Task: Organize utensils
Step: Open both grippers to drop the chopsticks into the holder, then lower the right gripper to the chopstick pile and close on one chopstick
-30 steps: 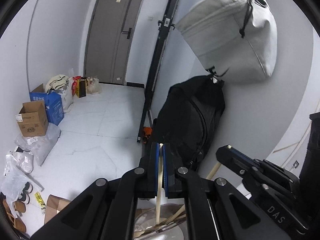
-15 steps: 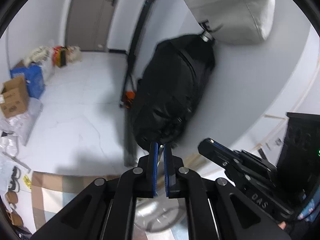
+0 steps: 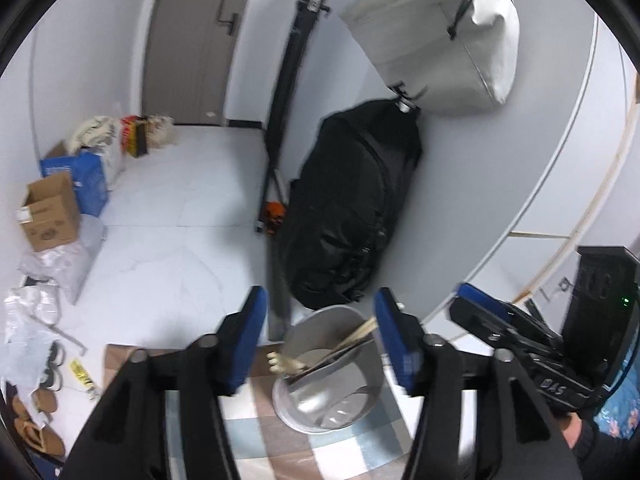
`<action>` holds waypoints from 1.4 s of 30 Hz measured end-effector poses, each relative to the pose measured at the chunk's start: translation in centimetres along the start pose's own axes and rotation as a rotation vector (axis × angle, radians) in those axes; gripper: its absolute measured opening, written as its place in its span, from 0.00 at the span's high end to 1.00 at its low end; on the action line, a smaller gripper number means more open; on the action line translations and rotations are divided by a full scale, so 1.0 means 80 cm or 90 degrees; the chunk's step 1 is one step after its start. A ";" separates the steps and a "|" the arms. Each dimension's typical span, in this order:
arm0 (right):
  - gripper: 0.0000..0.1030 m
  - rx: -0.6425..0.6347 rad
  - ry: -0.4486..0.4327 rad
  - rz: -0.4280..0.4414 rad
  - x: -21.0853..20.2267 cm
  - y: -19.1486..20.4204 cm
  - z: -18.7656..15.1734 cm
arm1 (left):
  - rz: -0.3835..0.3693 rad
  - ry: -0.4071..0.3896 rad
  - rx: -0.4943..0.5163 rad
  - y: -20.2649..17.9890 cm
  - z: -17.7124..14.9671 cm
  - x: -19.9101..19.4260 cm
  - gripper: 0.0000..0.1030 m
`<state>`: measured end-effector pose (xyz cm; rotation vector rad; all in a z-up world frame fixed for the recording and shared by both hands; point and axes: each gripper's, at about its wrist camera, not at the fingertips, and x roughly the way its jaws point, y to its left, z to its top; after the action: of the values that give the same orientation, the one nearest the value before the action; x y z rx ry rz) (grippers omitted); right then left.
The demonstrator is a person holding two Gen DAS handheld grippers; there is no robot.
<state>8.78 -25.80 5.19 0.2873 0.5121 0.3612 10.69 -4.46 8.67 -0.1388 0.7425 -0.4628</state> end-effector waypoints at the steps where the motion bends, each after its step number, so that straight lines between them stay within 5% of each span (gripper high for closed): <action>1: 0.41 -0.004 -0.005 -0.013 -0.005 0.003 -0.002 | 0.015 -0.006 -0.001 0.002 -0.002 -0.003 0.43; 14: 0.24 -0.026 -0.024 0.001 -0.045 0.050 -0.033 | 0.136 -0.066 -0.020 0.027 -0.041 -0.045 0.42; 22: 0.18 -0.043 -0.025 0.025 -0.048 0.083 -0.055 | 0.153 -0.080 -0.024 0.039 -0.065 -0.060 0.41; 42: 0.17 -0.090 0.088 0.048 0.005 0.150 -0.161 | 0.224 -0.084 -0.083 0.110 -0.165 -0.063 0.16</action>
<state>-0.79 -12.63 -1.49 0.1454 0.6089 0.4900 1.63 6.20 -0.32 -0.1558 0.6511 -0.0695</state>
